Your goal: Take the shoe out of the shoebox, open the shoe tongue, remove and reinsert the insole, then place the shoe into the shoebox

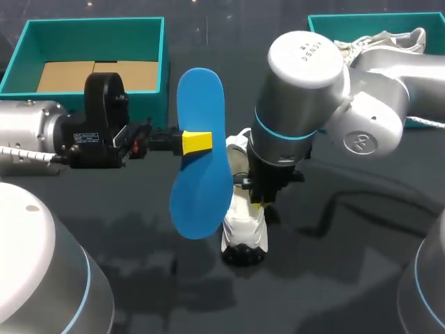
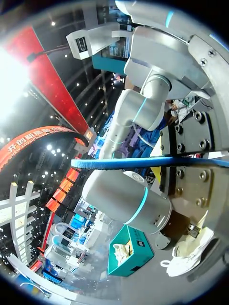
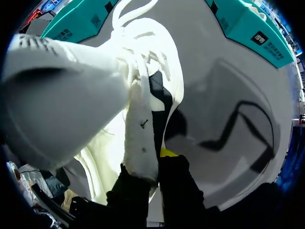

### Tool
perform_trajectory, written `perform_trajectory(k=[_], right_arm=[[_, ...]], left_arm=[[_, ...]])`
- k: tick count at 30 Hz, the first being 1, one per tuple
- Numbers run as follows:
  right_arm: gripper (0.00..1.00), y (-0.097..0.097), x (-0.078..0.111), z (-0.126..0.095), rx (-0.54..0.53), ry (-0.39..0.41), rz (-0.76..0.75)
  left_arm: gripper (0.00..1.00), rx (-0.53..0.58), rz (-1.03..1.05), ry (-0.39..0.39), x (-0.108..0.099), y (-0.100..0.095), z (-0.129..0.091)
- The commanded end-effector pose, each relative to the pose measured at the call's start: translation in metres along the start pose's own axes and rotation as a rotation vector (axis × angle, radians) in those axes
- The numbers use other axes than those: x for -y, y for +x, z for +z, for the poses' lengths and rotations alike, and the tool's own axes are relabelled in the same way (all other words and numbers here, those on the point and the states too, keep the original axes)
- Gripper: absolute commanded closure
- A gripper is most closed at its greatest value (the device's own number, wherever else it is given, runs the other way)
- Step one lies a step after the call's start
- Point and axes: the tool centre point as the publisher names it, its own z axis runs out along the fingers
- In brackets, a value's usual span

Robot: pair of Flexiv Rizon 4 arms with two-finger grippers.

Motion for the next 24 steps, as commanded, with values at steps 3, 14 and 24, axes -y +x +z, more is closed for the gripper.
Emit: perform_trajectory(k=[3,14,24], right_arm=[[1.0,-0.004,-0.006,0.016,-0.029,0.026,-0.017],[1.0,-0.009,-0.012,0.036,-0.061,0.04,-0.05],[0.67,-0.011,-0.013,0.042,-0.091,0.048,-0.083]], left_arm=[[1.0,-0.002,0.001,0.002,-0.001,-0.002,0.002],[1.0,-0.002,0.001,0.002,-0.001,-0.002,0.002],[1.0,-0.002,0.001,0.002,-0.001,-0.002,0.002]])
